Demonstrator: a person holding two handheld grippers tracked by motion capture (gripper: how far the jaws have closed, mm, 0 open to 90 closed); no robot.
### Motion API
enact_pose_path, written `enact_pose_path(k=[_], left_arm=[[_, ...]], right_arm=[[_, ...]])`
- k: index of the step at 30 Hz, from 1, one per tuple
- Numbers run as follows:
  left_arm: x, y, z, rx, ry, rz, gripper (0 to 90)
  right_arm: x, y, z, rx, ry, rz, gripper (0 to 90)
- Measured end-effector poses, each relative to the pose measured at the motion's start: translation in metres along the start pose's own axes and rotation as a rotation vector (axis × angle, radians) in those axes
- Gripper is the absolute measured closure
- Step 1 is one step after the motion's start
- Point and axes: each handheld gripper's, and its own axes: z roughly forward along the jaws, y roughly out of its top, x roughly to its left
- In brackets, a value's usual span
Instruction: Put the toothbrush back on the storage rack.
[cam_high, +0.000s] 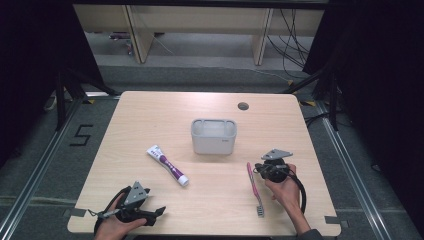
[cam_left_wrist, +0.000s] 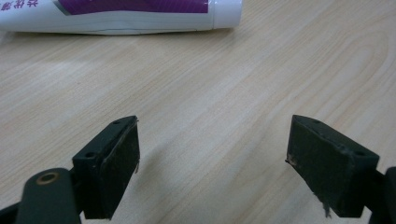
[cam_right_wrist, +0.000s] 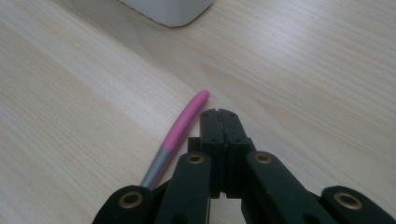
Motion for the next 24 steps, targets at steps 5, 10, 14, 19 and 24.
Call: enact_pose_path(k=[5,10,14,19,24], left_arm=[[0.0,0.0,0.0,0.003,-0.002,0.002,16.7],[0.001,0.0,-0.001,0.013,0.004,0.018,16.7],[0.0,0.0,0.0,0.004,-0.003,0.003,16.7],[-0.001,0.0,0.0,-0.009,-0.007,-0.005,16.7],[0.0,-0.001,0.0,-0.013,-0.007,-0.008,16.7]], right_arm=[[0.004,0.01,0.012,0.025,0.003,-0.013,90.0],[0.009,0.014,0.019,0.058,-0.007,-0.009,90.0],[0.016,0.018,0.023,0.064,0.015,-0.028,90.0],[0.025,0.021,0.026,0.061,0.035,-0.065,90.0],[0.048,0.024,0.024,0.085,0.092,-0.09,90.0]])
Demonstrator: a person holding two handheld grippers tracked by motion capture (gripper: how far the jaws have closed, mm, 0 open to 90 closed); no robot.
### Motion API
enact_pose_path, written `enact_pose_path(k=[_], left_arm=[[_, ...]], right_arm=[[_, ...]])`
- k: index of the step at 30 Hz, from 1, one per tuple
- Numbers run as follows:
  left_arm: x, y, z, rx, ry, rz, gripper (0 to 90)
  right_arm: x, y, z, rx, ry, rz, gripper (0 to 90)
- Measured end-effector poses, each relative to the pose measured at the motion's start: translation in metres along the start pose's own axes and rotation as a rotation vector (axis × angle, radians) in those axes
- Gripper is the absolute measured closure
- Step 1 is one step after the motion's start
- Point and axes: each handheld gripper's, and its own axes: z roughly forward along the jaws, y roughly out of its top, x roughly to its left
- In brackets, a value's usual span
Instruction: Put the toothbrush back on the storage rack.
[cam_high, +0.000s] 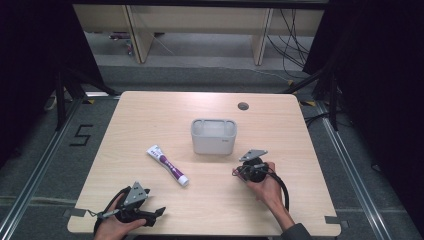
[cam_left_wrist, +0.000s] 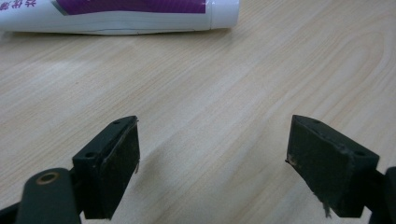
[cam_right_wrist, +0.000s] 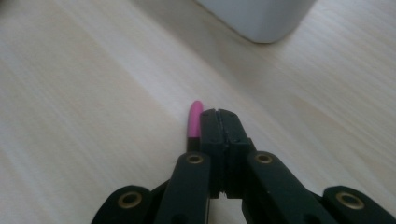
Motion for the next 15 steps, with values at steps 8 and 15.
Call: enact_pose_path(k=[8,15], left_arm=[[0.0,0.0,-0.002,0.007,0.003,0.004,16.8],[0.0,0.0,-0.002,0.006,0.004,0.006,16.8]], right_arm=[[0.024,0.0,-0.001,0.012,0.047,-0.112,90.0],[0.037,-0.009,-0.01,0.029,0.078,-0.113,89.9]])
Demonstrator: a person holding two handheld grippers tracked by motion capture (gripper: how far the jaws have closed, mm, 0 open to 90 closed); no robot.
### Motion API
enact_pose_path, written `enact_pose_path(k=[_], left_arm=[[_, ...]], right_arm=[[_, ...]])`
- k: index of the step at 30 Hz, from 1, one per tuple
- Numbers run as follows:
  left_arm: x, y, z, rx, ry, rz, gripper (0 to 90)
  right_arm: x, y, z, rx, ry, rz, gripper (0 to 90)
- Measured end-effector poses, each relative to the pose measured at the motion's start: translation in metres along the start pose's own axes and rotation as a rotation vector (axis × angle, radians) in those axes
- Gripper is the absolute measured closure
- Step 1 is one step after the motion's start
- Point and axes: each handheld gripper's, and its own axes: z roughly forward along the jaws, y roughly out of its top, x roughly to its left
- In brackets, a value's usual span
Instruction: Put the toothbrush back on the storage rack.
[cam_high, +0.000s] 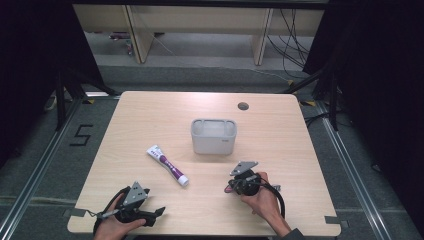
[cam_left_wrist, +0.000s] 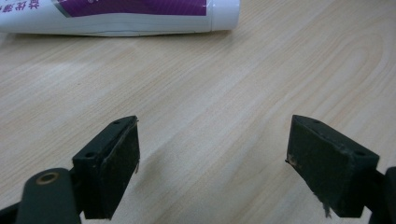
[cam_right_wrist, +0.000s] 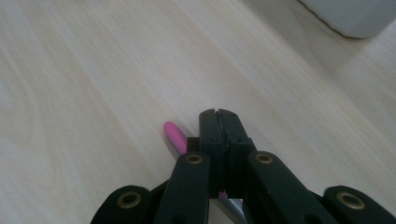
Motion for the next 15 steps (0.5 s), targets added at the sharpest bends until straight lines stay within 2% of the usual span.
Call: enact_pose_path(k=[1,2,4,5,6,7,8,10,12,15], left_arm=[[0.0,0.0,0.0,0.001,0.0,-0.001,16.7],[0.0,0.0,0.0,0.001,0.0,0.0,16.8],[0.0,0.0,0.0,0.0,-0.001,0.0,16.7],[0.0,0.0,0.0,-0.008,-0.005,-0.004,16.7],[0.001,0.0,-0.001,0.007,0.003,0.011,16.7],[0.001,0.001,-0.001,0.007,0.005,0.008,16.7],[0.0,0.0,0.001,-0.012,-0.008,-0.006,16.8],[0.002,0.0,0.0,0.001,0.003,0.01,16.7],[0.0,0.0,0.0,-0.007,-0.004,-0.006,16.7],[0.0,0.0,0.0,0.001,-0.004,-0.003,16.8]], right_arm=[[0.002,-0.002,0.0,-0.005,0.004,0.006,89.9],[0.004,-0.004,-0.003,0.007,0.015,-0.025,89.9],[0.008,-0.007,-0.006,0.008,0.01,-0.043,89.7],[0.008,-0.007,-0.006,0.008,0.01,-0.043,89.7],[0.015,-0.01,-0.01,0.021,0.022,-0.036,89.6],[0.015,-0.01,-0.01,0.021,0.022,-0.036,89.6],[0.019,-0.015,-0.012,0.034,0.014,-0.064,89.6],[0.02,-0.02,-0.014,0.036,0.023,-0.074,89.1],[0.022,-0.022,-0.015,0.033,0.028,-0.073,89.1],[0.026,-0.031,-0.023,0.042,0.017,-0.081,89.0]])
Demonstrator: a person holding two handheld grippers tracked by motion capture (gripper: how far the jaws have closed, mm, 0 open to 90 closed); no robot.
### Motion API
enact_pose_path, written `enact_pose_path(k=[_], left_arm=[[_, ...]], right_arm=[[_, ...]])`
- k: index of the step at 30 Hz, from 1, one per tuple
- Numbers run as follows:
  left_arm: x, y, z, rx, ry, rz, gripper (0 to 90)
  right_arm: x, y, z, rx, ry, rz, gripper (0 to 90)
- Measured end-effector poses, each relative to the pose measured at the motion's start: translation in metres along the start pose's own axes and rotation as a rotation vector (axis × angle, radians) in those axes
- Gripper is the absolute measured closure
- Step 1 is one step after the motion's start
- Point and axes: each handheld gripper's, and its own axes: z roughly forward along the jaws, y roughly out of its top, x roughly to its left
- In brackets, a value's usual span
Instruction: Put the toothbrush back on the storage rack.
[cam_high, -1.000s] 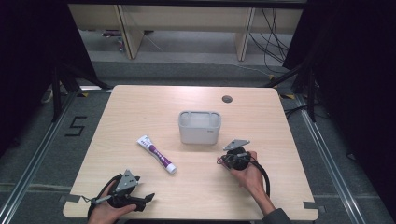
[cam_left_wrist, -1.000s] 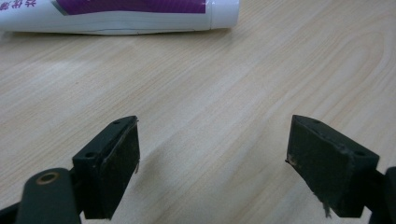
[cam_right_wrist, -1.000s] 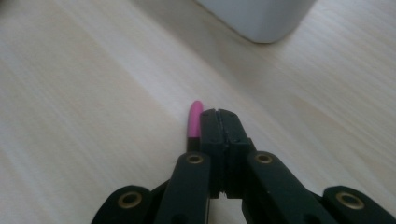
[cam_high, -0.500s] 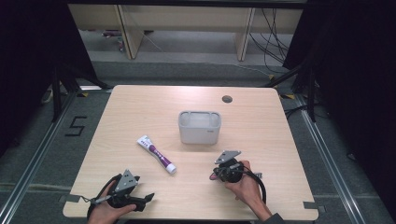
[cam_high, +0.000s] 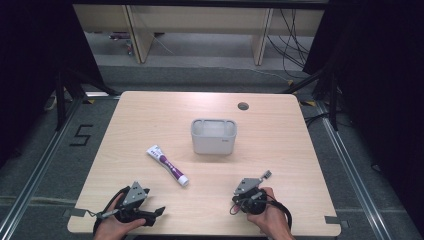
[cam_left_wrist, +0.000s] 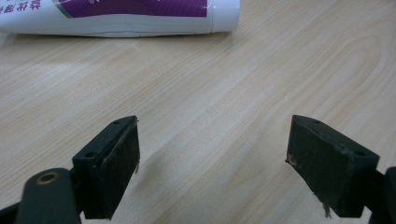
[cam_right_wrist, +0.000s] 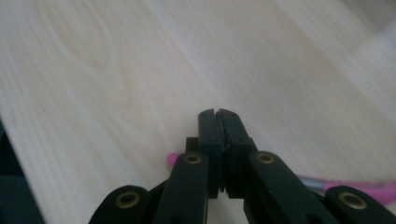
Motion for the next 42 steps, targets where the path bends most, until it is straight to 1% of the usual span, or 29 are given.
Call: enact_pose_path(k=[1,2,3,5,6,7,8,11,12,13,15,18,19,20,21,23,24,26,27,29,30,31,32,33,34,35,36,37,42], left_arm=[[0.0,0.0,0.0,0.001,-0.001,0.001,16.7],[0.0,0.0,0.0,0.001,-0.001,0.001,16.7],[0.0,0.0,0.0,0.001,0.001,-0.002,16.8],[0.0,0.0,0.0,0.002,0.001,0.0,16.7],[0.0,0.0,0.0,0.001,0.0,0.001,16.7],[0.0,0.0,0.0,0.001,0.0,0.001,16.7],[0.0,0.0,0.0,0.0,0.001,-0.004,16.7],[0.0,0.0,0.0,0.004,0.0,-0.001,16.8],[0.0,0.0,0.0,0.003,-0.001,-0.001,16.7],[0.0,0.0,0.0,0.003,0.0,0.0,16.7],[0.0,0.0,0.0,0.006,-0.001,0.0,16.7],[0.0,0.0,0.001,0.006,-0.001,-0.002,16.7],[0.0,0.0,0.001,0.006,0.0,-0.001,16.7],[0.0,0.0,0.001,0.006,0.0,-0.003,16.7],[0.001,0.0,0.001,0.013,0.006,0.006,16.7],[0.001,0.0,0.002,0.01,0.007,0.006,16.7],[0.001,0.0,0.002,0.01,0.007,0.006,16.8],[0.0,0.0,0.002,0.0,-0.003,-0.008,16.8],[0.0,0.0,0.002,0.0,-0.004,-0.006,16.7],[0.0,0.0,0.002,0.002,-0.003,-0.005,16.7],[0.0,0.0,0.002,0.001,-0.003,-0.008,16.7],[0.0,0.0,0.002,0.001,-0.001,-0.013,16.7],[0.0,0.0,0.002,0.001,-0.001,-0.013,16.8],[0.001,0.0,0.001,0.013,0.009,0.0,16.7],[0.001,0.0,0.001,0.013,0.009,0.0,16.7],[0.001,0.001,0.0,0.013,0.004,-0.003,16.7],[0.001,0.001,0.0,0.013,0.004,-0.003,16.7],[0.001,0.001,0.0,0.012,0.004,-0.003,16.7],[0.001,0.001,0.0,0.012,0.003,-0.002,16.7]], right_arm=[[0.004,-0.006,-0.005,0.007,-0.002,0.007,89.0],[0.004,-0.006,-0.005,0.007,-0.002,0.007,89.0],[0.004,-0.013,-0.009,0.009,-0.006,0.005,88.7],[0.005,-0.017,-0.011,0.009,-0.01,0.008,88.6],[0.005,-0.02,-0.013,0.006,0.002,0.012,88.5],[0.004,-0.023,-0.016,0.001,0.011,-0.012,88.5],[0.006,-0.029,-0.022,0.003,0.008,0.036,88.5],[0.004,-0.035,-0.026,0.001,-0.001,0.041,88.4],[0.003,-0.039,-0.029,0.01,-0.002,0.054,88.4],[0.001,-0.044,-0.032,0.002,-0.016,0.08,88.3],[-0.002,-0.048,-0.035,-0.007,-0.021,0.091,88.0],[-0.004,-0.05,-0.038,-0.001,-0.017,0.103,87.2],[-0.007,-0.05,-0.041,-0.016,-0.024,0.104,85.6],[-0.007,-0.05,-0.041,-0.016,-0.024,0.104,85.6],[-0.011,-0.049,-0.046,-0.03,-0.037,0.133,82.0],[-0.017,-0.047,-0.05,-0.044,-0.075,0.158,78.0],[-0.017,-0.047,-0.05,-0.044,-0.075,0.158,78.0],[-0.025,-0.042,-0.052,-0.038,-0.11,0.17,70.2],[-0.032,-0.038,-0.051,-0.027,-0.119,0.176,66.4],[-0.033,-0.036,-0.047,-0.034,-0.123,0.187,65.4],[-0.034,-0.032,-0.046,-0.008,-0.111,0.197,64.6],[-0.036,-0.026,-0.04,0.002,-0.107,0.196,62.8],[-0.036,-0.026,-0.04,0.002,-0.107,0.196,62.8],[-0.038,-0.019,-0.036,0.023,-0.1,0.196,61.9],[-0.038,-0.019,-0.036,0.023,-0.1,0.196,61.9],[-0.041,-0.014,-0.031,0.039,-0.098,0.178,60.9],[-0.041,-0.014,-0.031,0.039,-0.098,0.178,60.9],[-0.043,-0.009,-0.027,0.057,-0.099,0.187,60.8],[-0.046,-0.005,-0.021,0.088,-0.096,0.19,60.8]])
